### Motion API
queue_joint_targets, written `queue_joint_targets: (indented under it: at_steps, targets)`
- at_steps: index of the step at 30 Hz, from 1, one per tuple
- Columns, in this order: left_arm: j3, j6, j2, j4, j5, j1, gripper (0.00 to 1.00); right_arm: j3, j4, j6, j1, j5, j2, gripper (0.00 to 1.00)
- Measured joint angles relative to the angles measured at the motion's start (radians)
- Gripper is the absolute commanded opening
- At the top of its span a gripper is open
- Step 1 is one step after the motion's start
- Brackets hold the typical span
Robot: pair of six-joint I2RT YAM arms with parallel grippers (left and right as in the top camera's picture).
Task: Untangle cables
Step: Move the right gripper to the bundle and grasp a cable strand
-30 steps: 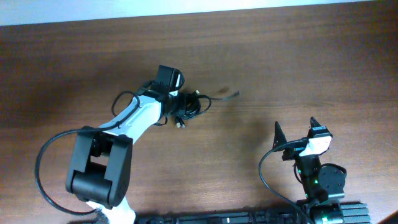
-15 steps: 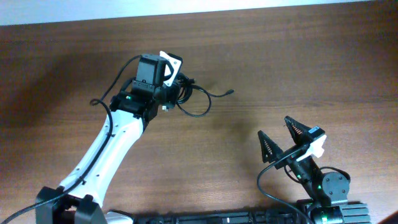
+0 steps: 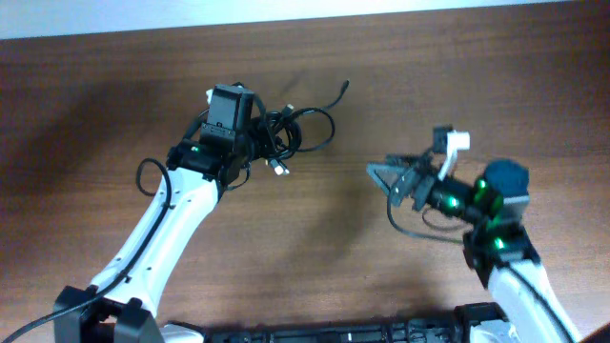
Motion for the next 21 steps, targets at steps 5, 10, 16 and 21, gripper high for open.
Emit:
queue_joint_targets:
  at_steps: [5,10,16,21]
  targets:
    - [0.0,0.013,-0.001,-0.061,0.023,0.0,0.0,0.1,0.483,0.2,0.033,-0.131,0.344,0.91]
    - [0.0,0.449,-0.001,-0.06,0.087,0.0,0.0,0.103,0.518,0.236,0.152,-0.11,0.491,0.85]
    - [0.0,0.753,-0.001,-0.057,0.136,-0.005,0.0,0.105,0.388,0.201,0.251,0.089,0.516,0.85]
    - [0.0,0.892,-0.003,-0.057,0.178,-0.013,0.0,0.106,0.266,-0.031,0.301,0.207,0.518,0.75]
